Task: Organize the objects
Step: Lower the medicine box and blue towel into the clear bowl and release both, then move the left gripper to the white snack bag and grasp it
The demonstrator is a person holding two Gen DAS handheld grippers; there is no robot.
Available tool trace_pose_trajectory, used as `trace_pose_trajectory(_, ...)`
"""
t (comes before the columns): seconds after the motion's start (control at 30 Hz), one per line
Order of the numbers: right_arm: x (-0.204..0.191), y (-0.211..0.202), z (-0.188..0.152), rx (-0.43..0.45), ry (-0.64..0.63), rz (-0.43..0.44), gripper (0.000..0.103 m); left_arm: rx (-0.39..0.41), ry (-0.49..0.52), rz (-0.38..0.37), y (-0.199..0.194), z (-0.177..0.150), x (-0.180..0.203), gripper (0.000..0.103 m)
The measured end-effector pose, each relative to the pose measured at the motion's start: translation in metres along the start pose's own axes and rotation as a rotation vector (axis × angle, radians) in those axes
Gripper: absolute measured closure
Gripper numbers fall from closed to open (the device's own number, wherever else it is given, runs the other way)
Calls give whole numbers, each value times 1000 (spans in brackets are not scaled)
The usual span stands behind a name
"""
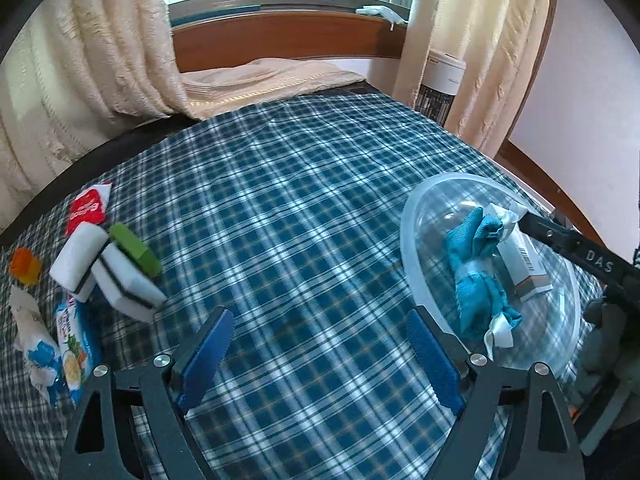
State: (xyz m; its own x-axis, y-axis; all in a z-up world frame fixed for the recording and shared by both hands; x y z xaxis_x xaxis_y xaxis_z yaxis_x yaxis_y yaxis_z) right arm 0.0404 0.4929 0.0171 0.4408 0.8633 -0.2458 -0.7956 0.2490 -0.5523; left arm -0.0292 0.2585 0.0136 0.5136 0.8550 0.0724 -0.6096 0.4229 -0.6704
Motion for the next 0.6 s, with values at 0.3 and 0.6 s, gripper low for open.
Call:
trace_pose_trajectory(0.3,-38,-19,1,51,-39,39,38,21,-29,43,-16,-5,-30,10)
trace_pose_trajectory(0.6,-73,-27,-4,69,-62,78,38,27,-94,120,-28,-15,-78,9)
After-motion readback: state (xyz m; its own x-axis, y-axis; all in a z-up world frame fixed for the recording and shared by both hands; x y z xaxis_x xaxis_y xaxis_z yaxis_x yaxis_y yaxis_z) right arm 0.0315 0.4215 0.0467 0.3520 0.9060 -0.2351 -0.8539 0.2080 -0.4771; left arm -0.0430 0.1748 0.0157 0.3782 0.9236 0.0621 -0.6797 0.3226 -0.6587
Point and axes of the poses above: each gripper's, at about its wrist camera, not at the fingertips, and y roughly the way its jaws point, x to its right, z to its top, the point moved 5 cm from there along y, roughly the way its jaws point, and after that the axes turned 12 degrees about x, right-handed, at the moved point
